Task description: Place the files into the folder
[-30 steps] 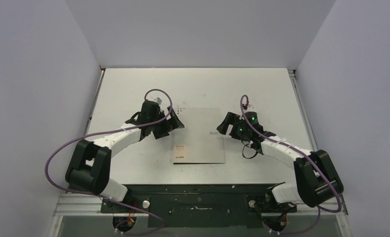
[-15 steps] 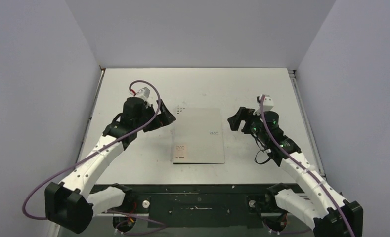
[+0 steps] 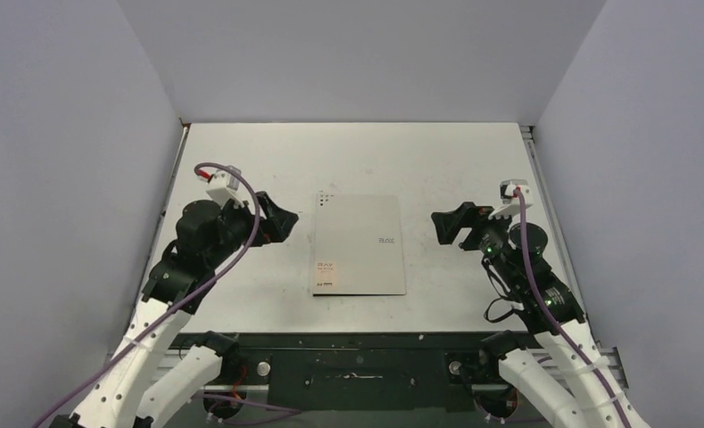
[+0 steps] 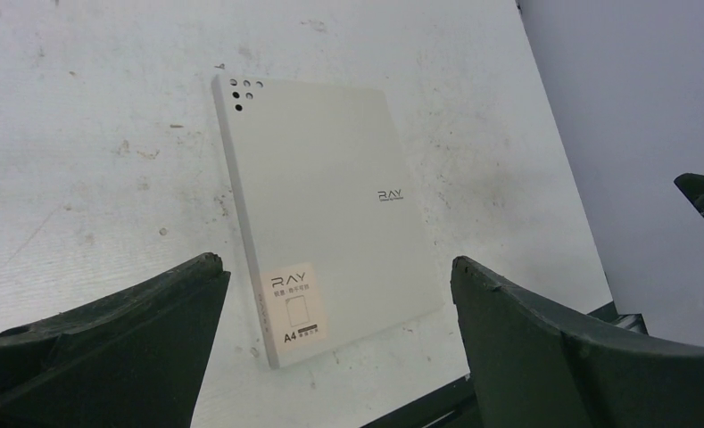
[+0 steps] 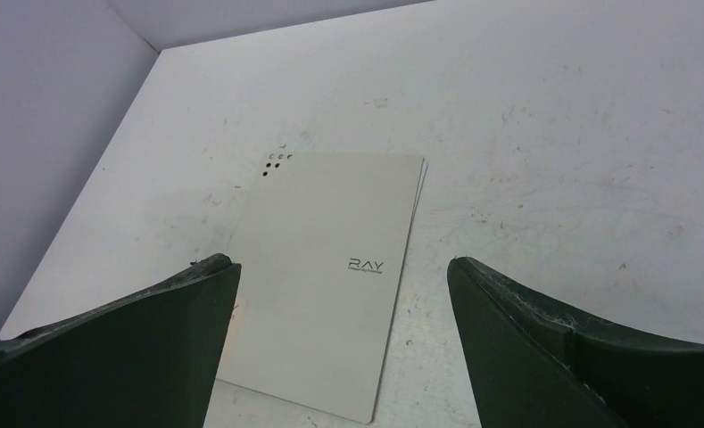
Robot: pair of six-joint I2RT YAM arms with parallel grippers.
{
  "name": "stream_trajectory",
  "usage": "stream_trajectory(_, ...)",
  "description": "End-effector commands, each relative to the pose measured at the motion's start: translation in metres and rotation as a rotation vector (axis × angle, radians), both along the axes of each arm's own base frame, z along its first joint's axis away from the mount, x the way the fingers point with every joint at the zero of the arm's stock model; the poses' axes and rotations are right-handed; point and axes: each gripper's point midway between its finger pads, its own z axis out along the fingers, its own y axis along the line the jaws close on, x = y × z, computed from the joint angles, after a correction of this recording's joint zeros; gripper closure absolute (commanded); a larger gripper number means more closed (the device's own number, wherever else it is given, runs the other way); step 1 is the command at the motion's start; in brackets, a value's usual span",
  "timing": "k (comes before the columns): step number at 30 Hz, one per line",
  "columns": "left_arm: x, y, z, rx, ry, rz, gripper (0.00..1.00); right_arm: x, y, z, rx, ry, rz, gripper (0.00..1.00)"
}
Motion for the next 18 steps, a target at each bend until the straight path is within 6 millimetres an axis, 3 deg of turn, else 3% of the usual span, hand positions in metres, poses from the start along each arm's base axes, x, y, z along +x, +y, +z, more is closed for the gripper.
stream_trajectory(1,-0.011,0.012,0.006,0.027,-0.078,0.009,0.04,-0.006,-0.013,0.018,-0.006,-0.045,-0.043,0.10)
stream_trajectory(8,-0.031,0.015,0.015,0.025,-0.149,-0.034,0.04,-0.009,-0.018,0.007,-0.014,-0.013,-0.070,0.10)
stream_trajectory(18,-0.032,0.019,0.002,0.075,-0.108,-0.033,0.04,-0.016,-0.026,0.022,-0.009,-0.060,-0.092,0.10)
